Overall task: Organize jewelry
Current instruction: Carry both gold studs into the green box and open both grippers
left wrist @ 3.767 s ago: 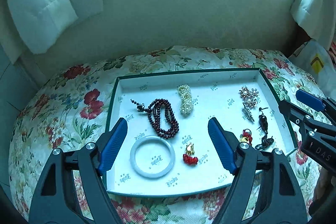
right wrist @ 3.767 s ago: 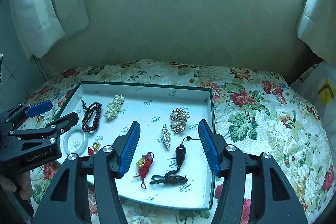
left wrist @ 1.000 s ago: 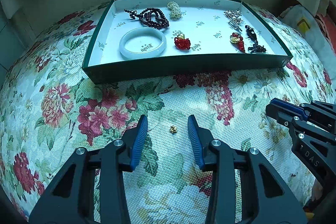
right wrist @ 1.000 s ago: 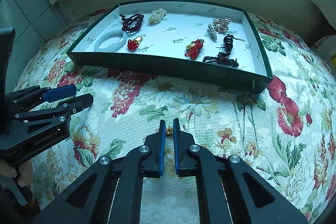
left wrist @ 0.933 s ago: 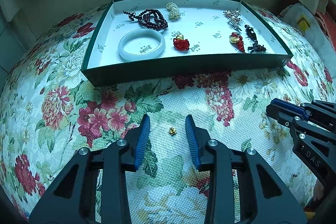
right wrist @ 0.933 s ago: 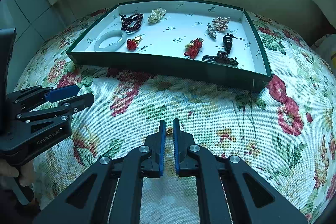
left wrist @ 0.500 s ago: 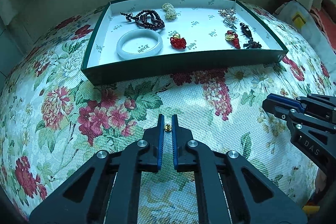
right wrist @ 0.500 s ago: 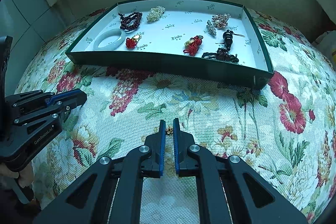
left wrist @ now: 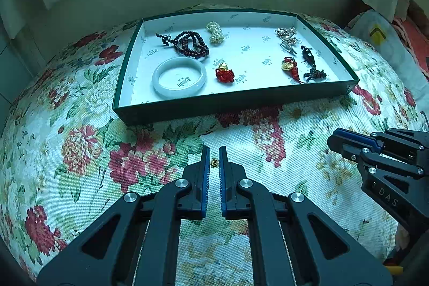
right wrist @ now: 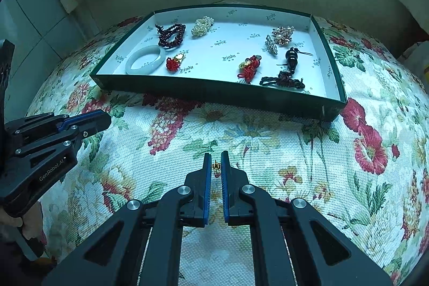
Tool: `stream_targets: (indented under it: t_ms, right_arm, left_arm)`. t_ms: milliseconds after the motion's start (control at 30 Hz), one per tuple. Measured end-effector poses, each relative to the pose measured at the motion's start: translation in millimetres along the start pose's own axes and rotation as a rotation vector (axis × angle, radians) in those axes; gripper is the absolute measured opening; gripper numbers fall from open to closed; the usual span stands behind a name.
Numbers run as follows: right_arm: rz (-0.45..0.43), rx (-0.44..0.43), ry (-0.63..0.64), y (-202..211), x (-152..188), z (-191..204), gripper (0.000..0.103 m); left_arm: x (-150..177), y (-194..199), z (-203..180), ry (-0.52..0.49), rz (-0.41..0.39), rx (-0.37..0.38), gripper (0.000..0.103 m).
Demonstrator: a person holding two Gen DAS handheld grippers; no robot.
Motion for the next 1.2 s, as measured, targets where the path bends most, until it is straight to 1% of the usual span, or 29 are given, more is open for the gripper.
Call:
stream_targets:
  t_ms: [300,533,767,867,1000,1200]
  right_arm:
    - [-0.069,-0.006,-0.007,18,-31,0,0.007]
    - [-0.141,0.007,-0.016,27,-70,-6,0.007]
    - [-0.190,0.019,-0.037,23,-106,-18,0.007]
    - [-0.196,0.024,-0.040,16,-117,-22,0.007]
    - [-0.183,0.030,-0.046,-3,-127,-24,0.007]
    - [-0.140,0.043,-0.039,-37,-131,-27,0.007]
  left_arm:
    - [-35,10,-13,-0.023,-0.063,0.020,0.006]
    - [-73,10,-14,-0.021,-0.119,0.020,0.007]
    - [-111,0,-10,-0.015,-0.155,0.006,0.007]
    - [-124,-10,-7,-0.016,-0.156,-0.007,0.007]
    - [-133,-30,-3,-0.006,-0.138,-0.025,0.007]
    - [-141,-64,5,0.004,-0.094,-0.052,0.007]
Point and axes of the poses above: each gripper's, at about its wrist camera, not at the fingertips, and y roughly against the way its jaws point, z to its left, x to its underside, the point moved 9 cm from there along -y, roughly the way its jaws point, and after that the axes turned 9 degrees about x, right-handed, at the moved point
